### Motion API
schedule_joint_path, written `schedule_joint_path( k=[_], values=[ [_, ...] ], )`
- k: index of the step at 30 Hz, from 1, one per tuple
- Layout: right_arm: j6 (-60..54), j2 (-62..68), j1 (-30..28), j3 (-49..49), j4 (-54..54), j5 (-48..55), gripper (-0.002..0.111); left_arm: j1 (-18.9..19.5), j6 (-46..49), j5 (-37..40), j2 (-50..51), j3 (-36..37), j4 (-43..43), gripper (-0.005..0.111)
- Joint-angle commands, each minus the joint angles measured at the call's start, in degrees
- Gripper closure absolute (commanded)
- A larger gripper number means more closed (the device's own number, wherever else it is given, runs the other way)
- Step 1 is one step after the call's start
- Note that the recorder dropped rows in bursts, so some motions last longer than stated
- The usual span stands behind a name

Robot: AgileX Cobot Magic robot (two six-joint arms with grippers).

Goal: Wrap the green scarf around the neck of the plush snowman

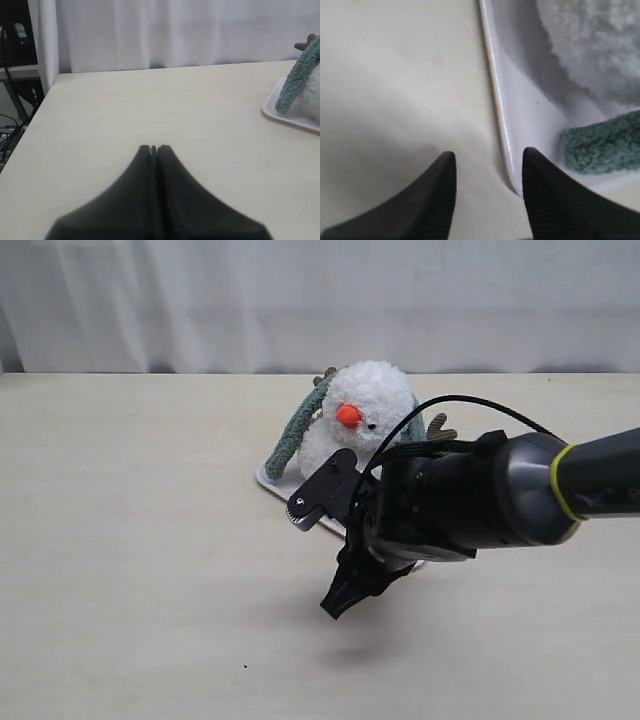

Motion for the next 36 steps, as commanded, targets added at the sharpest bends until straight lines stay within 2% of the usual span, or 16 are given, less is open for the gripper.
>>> schedule_joint_path(
  k=[1,9,15,21,28,31,36],
  values=[
    [-2.6,2.0,-0.3,1.0,1.4,-3.4,0.068,0.1,0.0,-0.7,-0.2,0.1,-0.2,0.107],
    [-2.0,3.3,-0.4,0.8,-2.4,-1.5,0.068,0.1,0.0,-0.7,-0.2,0.1,-0.2,0.107],
    [5.3,3.3,-0.4,0.8,-9.8,1.8,0.068,0.1,0.0,-0.7,-0.2,0.1,-0.2,0.107],
    [5.9,4.0,-0.5,0.8,-9.8,-1.7,0.068,0.1,0.0,-0.7,-0.2,0.1,-0.2,0.107],
    [6.2,6.0,-3.4,0.8,-9.7,-3.1,0.068,0.1,0.0,-0.7,-0.2,0.1,-0.2,0.107],
    [5.6,6.7,-4.1,0.8,-9.5,-3.1,0.074,0.1,0.0,-0.7,-0.2,0.1,-0.2,0.107],
    [1.9,7.7,-4.1,1.3,-9.6,-7.0,0.094,0.1,0.0,-0.7,-0.2,0.1,-0.2,0.107]
  ],
)
